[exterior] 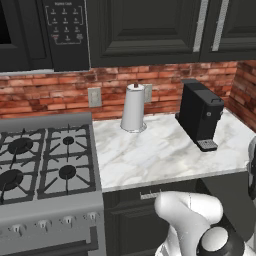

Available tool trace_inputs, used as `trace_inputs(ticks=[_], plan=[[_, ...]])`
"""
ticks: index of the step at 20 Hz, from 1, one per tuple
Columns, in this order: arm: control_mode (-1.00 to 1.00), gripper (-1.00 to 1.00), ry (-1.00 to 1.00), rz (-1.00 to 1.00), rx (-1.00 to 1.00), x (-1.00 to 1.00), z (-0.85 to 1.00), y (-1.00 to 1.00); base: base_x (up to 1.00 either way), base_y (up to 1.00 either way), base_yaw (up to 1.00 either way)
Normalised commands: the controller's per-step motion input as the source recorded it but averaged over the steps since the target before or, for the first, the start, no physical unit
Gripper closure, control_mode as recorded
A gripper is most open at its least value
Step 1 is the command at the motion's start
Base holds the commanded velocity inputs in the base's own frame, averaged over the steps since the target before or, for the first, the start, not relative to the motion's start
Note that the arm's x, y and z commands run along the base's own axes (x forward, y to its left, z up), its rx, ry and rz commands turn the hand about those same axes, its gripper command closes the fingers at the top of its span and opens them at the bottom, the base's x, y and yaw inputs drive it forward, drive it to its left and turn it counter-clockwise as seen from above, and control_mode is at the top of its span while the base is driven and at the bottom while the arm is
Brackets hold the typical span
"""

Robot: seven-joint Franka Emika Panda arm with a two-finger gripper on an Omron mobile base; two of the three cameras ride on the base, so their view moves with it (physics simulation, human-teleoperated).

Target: Take the tongs from the drawer on the right and place them on the dining counter next to the tray containing the hot dog.

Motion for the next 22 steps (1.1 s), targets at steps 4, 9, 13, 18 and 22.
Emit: trace_inputs(ticks=[4,9,13,18,22], plan=[[-1.00,1.00,0.00,0.14,-0.03,0.52,0.21,0.44,0.00,0.00,0.00],[-1.00,1.00,0.00,0.10,-0.03,0.47,0.35,0.42,0.00,0.00,0.00],[-1.00,1.00,-0.02,0.07,-0.02,0.35,0.26,0.38,0.00,0.00,0.00],[-1.00,1.00,-0.08,0.01,-0.01,0.07,0.31,0.53,0.00,0.00,0.00],[-1.00,1.00,-0.16,0.00,-0.01,0.01,0.39,0.64,0.00,0.00,0.00]])
